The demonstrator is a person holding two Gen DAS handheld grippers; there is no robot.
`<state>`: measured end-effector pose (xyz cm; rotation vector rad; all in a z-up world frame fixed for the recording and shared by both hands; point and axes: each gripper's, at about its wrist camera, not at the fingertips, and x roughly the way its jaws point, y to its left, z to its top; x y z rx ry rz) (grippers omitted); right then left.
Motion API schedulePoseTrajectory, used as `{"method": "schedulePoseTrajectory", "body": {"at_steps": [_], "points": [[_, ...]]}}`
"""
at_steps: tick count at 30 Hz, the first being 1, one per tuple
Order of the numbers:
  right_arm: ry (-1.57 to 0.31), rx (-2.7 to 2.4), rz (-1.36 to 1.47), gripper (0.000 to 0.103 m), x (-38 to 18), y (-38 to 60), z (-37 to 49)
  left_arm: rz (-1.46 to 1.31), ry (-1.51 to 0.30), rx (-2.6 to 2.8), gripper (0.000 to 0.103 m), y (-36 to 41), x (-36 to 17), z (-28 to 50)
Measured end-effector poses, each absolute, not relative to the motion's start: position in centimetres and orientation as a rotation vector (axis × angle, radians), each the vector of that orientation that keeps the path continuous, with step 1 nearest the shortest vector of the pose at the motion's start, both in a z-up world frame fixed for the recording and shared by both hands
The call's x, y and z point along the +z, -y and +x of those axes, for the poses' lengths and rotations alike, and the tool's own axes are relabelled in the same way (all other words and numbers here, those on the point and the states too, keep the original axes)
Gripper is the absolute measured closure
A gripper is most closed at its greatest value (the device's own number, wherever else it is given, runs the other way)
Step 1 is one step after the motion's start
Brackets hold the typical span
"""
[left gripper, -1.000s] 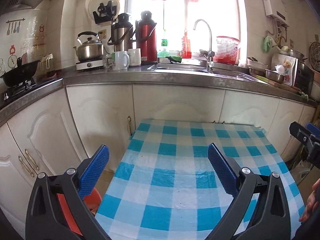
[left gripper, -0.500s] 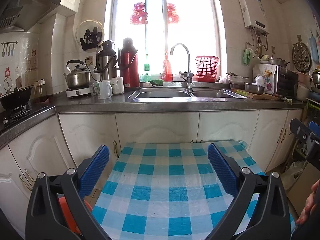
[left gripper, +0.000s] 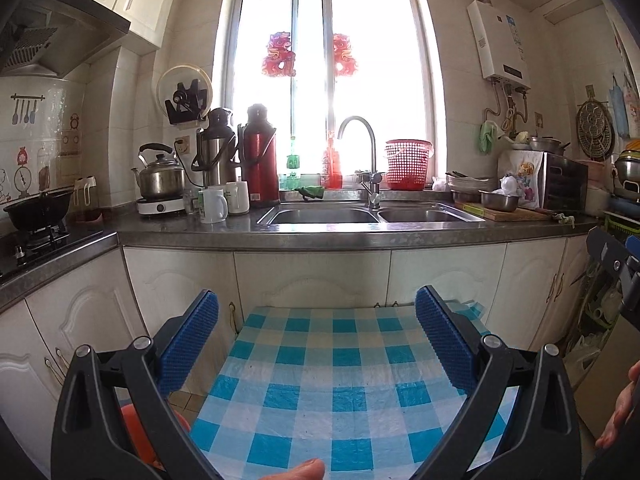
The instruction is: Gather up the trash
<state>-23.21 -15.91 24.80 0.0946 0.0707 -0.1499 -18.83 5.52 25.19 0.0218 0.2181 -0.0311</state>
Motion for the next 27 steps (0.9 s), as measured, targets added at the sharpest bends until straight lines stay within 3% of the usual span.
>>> {"method": "schedulePoseTrajectory", "body": {"at_steps": [27], "points": [[0.03, -0.179, 0.054, 0.005, 26.9, 14.3, -27.0, 0.026, -0.142, -0.023, 0.004, -5.7, 26.7, -21.0]]}}
